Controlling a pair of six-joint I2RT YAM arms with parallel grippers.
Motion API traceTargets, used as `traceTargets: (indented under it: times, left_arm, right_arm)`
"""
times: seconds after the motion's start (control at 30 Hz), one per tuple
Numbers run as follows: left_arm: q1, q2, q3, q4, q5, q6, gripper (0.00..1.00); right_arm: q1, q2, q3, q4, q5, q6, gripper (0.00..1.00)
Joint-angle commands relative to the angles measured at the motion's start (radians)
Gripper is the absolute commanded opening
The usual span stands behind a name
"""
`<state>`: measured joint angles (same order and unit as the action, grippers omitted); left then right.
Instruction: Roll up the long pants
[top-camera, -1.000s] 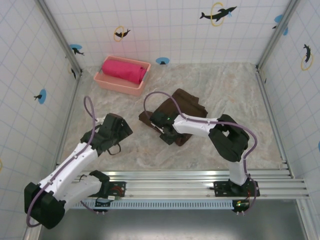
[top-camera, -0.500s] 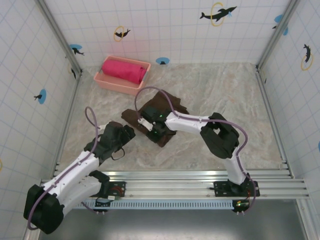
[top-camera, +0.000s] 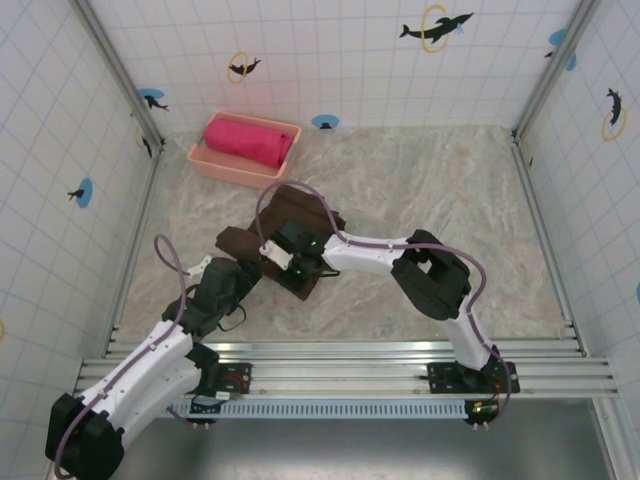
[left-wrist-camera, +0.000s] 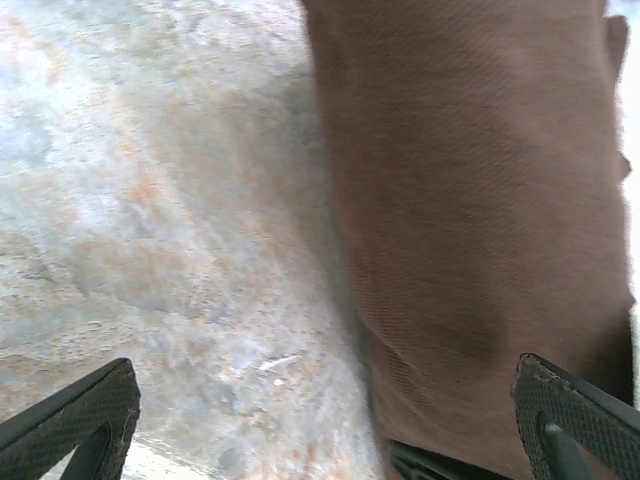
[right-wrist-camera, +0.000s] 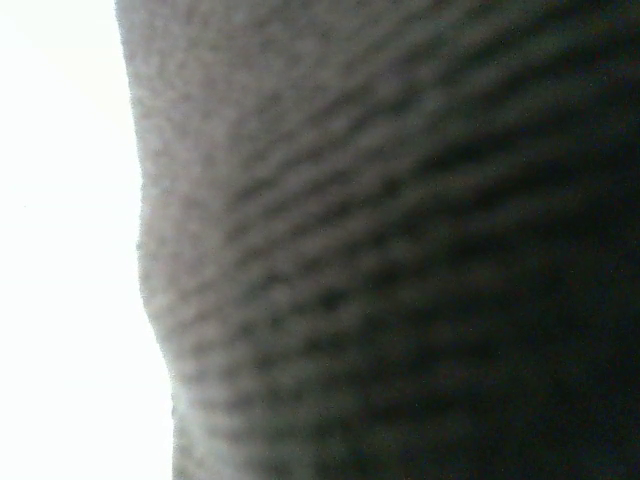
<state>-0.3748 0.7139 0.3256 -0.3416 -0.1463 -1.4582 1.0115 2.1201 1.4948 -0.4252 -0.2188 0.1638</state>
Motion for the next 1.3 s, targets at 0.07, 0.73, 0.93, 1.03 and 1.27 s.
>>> traceTargets:
  times: [0.07, 0.73, 0.93, 1.03, 1.27]
  left_arm:
    - [0.004, 0.023, -0.043, 0.086, -0.074, -0.075, 0.97]
    - [0.011, 0.172, -0.006, 0.315, -0.092, -0.089, 0.97]
    - [0.029, 0.204, 0.014, 0.362, -0.074, -0.089, 0.97]
    - [0.054, 0.156, 0.045, 0.310, -0.065, -0.064, 0.97]
    - [0.126, 0.112, 0.043, 0.329, -0.012, -0.072, 0.97]
  right_arm:
    - [0.033, 0.136, -0.110, -0.170, -0.037, -0.006, 0.00]
    - [0.057, 0.115, -0.178, -0.198, -0.054, -0.049, 0.00]
    - [0.059, 0.135, -0.138, -0.227, -0.051, -0.064, 0.00]
    - [0.056, 0.139, -0.136, -0.227, -0.054, -0.063, 0.00]
    - [0.056, 0.153, -0.134, -0.223, -0.065, -0.063, 0.00]
